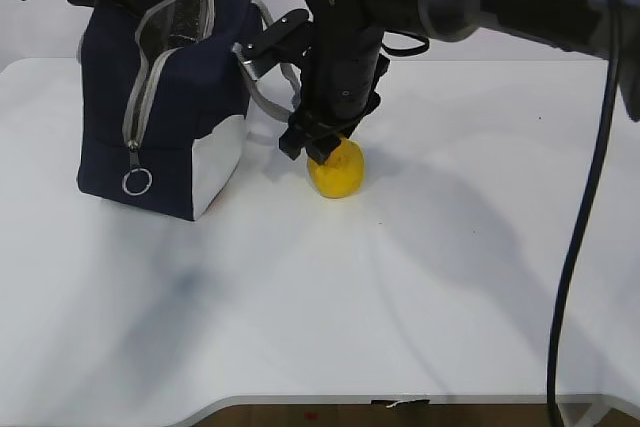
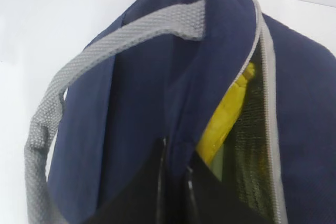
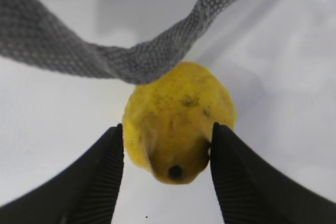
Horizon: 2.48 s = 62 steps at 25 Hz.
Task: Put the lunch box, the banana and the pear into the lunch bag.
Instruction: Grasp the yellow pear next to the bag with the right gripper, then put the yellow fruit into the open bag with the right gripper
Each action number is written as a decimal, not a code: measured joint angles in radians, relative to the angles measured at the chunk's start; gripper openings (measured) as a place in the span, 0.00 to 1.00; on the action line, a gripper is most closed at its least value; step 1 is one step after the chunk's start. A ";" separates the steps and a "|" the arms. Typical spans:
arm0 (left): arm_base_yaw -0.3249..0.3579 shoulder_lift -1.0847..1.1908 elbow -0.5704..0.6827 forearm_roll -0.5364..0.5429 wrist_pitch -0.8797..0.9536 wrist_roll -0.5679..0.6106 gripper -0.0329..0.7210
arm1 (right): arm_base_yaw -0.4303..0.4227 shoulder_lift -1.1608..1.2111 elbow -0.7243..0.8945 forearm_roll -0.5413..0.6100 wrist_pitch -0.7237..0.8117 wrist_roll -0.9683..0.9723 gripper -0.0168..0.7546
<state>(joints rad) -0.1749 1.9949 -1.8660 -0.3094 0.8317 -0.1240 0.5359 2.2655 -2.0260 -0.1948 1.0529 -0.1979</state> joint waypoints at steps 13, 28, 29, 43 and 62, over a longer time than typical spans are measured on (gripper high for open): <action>0.000 0.000 0.000 0.000 0.002 0.000 0.05 | 0.000 0.000 0.000 -0.015 0.006 0.002 0.42; 0.000 0.000 0.000 0.000 0.004 0.000 0.05 | 0.000 -0.022 -0.079 -0.057 0.118 0.002 0.41; 0.000 0.000 0.000 0.000 0.004 0.000 0.05 | 0.000 -0.034 -0.079 -0.069 0.126 0.002 0.41; 0.000 0.000 0.000 -0.006 0.013 0.000 0.05 | 0.000 -0.257 -0.079 -0.150 0.145 0.002 0.41; 0.000 0.000 0.000 -0.147 0.025 0.039 0.05 | 0.000 -0.287 -0.079 0.054 -0.080 0.092 0.41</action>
<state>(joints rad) -0.1749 1.9949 -1.8660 -0.4565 0.8563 -0.0853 0.5359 1.9782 -2.1052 -0.1411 0.9729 -0.1059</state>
